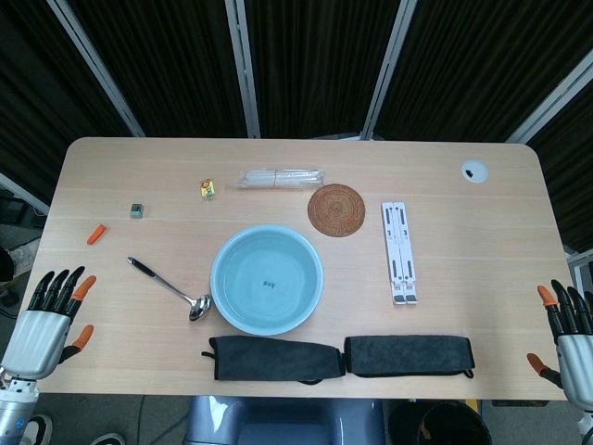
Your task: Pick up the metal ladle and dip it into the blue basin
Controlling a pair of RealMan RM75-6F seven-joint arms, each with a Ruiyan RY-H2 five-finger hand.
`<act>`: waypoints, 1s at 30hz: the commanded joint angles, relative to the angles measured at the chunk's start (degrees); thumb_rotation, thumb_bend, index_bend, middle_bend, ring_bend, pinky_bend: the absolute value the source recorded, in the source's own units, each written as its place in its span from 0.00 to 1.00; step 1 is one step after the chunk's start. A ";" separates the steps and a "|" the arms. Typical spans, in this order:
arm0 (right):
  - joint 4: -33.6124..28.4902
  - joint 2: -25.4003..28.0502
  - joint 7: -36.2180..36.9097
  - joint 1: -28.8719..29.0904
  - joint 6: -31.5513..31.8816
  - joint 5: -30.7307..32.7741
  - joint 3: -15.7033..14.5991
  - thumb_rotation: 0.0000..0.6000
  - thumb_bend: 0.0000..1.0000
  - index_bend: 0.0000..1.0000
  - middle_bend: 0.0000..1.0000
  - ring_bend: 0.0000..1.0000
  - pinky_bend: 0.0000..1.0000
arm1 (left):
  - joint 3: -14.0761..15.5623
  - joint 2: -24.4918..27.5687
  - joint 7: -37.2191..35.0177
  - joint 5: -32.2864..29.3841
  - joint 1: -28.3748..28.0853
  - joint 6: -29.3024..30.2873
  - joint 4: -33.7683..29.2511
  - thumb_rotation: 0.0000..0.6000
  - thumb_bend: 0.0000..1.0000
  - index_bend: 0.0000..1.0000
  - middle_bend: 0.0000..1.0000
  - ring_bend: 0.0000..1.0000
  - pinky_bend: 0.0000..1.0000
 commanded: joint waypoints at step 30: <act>0.17 -2.20 -4.28 2.01 -3.06 4.74 2.20 1.00 0.00 0.00 0.00 0.00 0.00 | -7.91 -10.26 -5.72 -12.27 -18.80 -29.61 27.42 1.00 0.33 0.39 0.00 0.00 0.00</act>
